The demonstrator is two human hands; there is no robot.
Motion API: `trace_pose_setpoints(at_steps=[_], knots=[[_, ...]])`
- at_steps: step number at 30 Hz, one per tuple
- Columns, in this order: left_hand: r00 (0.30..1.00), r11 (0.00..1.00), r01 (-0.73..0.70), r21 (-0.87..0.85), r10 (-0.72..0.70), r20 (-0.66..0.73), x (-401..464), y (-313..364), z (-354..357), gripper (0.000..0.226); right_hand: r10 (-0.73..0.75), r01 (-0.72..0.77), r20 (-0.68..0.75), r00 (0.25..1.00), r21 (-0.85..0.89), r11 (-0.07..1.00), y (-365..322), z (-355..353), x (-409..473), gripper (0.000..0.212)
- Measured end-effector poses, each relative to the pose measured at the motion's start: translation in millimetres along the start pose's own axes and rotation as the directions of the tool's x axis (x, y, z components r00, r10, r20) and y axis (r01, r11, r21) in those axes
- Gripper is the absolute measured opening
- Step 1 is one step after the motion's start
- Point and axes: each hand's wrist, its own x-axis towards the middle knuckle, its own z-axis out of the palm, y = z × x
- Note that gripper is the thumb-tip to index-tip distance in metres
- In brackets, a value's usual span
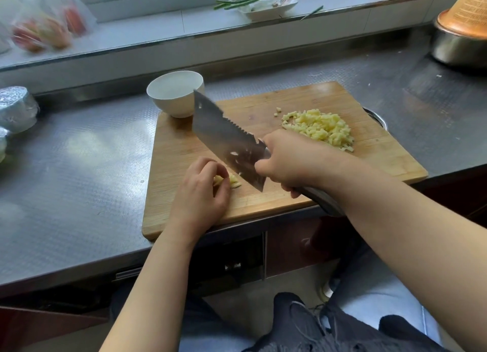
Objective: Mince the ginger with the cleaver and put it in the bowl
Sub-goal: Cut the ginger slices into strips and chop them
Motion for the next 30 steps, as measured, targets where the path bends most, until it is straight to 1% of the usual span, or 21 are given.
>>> trace_pose_setpoints(at_steps=[4, 7, 12, 15, 16, 18, 20, 21, 25, 29, 30], knots=[[1.000, 1.000, -0.015, 0.020, 0.015, -0.011, 0, -2, 2, 0.003, -0.020, 0.023, 0.024, 1.000, -0.118, 0.993, -11, 8, -5, 0.009], [0.999, 0.998, -0.026, 0.053, 0.028, -0.024, 0, -3, 4, 0.004, -0.007, 0.011, 0.022, 1.000, -0.212, 0.977, -16, 12, -5, 0.022], [0.999, 0.998, -0.014, 0.055, 0.015, -0.028, 1, -5, 5, 0.002, 0.029, -0.009, 0.064, 0.998, -0.287, 0.958, -27, 16, 4, 0.026], [0.999, 0.999, -0.016, 0.052, 0.017, -0.033, 1, -5, 5, 0.003, 0.046, -0.033, 0.045, 0.998, -0.257, 0.966, -23, 21, 10, 0.022], [0.999, 0.999, -0.020, 0.048, 0.022, -0.032, 1, -4, 5, 0.003, 0.055, -0.048, 0.028, 0.998, -0.208, 0.977, -18, 22, 12, 0.017], [0.999, 0.999, -0.030, 0.044, 0.031, -0.033, 0, -3, 3, 0.005, 0.090, -0.089, 0.025, 0.996, -0.034, 0.995, -5, 22, 17, 0.006], [0.999, 0.999, -0.022, 0.032, 0.023, -0.027, -1, -2, 2, 0.005, 0.125, -0.129, 0.045, 0.991, 0.105, 0.986, 3, 17, 18, 0.006], [1.000, 1.000, -0.010, 0.018, 0.010, -0.023, -3, -1, 1, 0.004, 0.126, -0.130, 0.043, 0.991, 0.129, 0.983, 6, 16, 17, 0.004], [0.997, 0.999, 0.036, -0.040, -0.038, -0.071, -6, -1, -3, 0.005, 0.068, -0.068, -0.005, 0.998, 0.066, 0.995, 3, 12, 7, 0.006], [0.998, 0.999, 0.026, -0.034, -0.028, -0.047, -6, -2, -3, 0.004, 0.006, -0.006, 0.009, 1.000, -0.013, 1.000, -7, 12, -2, 0.002], [0.999, 1.000, 0.023, -0.019, -0.023, -0.044, -6, -2, -2, 0.003, -0.004, 0.004, 0.008, 1.000, -0.051, 0.999, -9, 13, -3, 0.006]])
